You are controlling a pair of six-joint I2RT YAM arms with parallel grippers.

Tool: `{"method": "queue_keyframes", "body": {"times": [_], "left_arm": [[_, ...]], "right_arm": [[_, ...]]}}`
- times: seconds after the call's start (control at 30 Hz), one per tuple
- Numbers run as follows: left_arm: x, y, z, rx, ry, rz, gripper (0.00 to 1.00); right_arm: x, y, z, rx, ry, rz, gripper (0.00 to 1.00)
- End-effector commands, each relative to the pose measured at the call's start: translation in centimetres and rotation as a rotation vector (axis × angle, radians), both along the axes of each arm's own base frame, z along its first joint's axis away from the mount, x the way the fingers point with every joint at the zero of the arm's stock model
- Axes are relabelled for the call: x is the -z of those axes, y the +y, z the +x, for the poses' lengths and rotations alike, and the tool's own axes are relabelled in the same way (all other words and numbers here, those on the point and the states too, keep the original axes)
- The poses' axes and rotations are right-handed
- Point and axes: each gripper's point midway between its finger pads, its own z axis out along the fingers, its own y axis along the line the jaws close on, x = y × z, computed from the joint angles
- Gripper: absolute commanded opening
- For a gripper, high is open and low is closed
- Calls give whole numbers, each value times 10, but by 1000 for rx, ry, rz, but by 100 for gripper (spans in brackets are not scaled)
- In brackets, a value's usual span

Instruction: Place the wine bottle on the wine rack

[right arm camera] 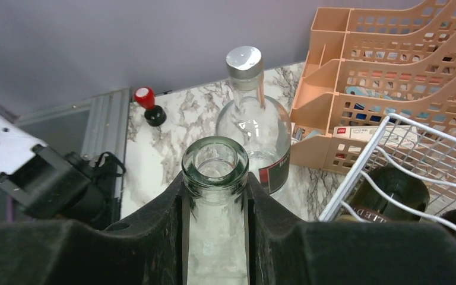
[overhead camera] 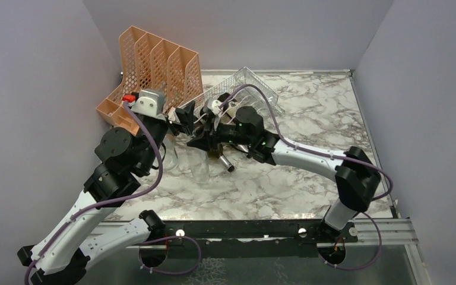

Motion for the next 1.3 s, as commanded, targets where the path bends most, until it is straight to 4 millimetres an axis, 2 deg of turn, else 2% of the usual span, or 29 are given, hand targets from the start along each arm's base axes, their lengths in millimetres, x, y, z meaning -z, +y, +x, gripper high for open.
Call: {"method": "queue_keyframes", "body": {"times": [0.0, 0.17, 0.4, 0.67, 0.83, 0.97, 1.1, 1.27], "left_arm": [[4, 2, -9, 28, 40, -73, 99], [27, -9, -15, 99, 100, -82, 99], [74, -32, -20, 195, 202, -66, 99], [130, -83, -22, 409, 256, 43, 99], [142, -107, -30, 539, 189, 39, 99], [148, -123, -33, 616, 147, 16, 99], [155, -136, -27, 639, 154, 5, 99], [163, -156, -25, 714, 160, 22, 99]], "right_arm": [[-73, -24, -13, 56, -34, 187, 1], [-81, -52, -11, 173, 16, 191, 1], [-94, -98, 11, 449, 101, 176, 1], [-119, -149, 31, 719, 117, 173, 1], [-139, -174, 34, 813, 109, 200, 1], [-152, -179, 28, 805, 113, 239, 1], [-164, -182, 17, 763, 113, 274, 1], [-171, -189, 10, 749, 113, 299, 1]]}}
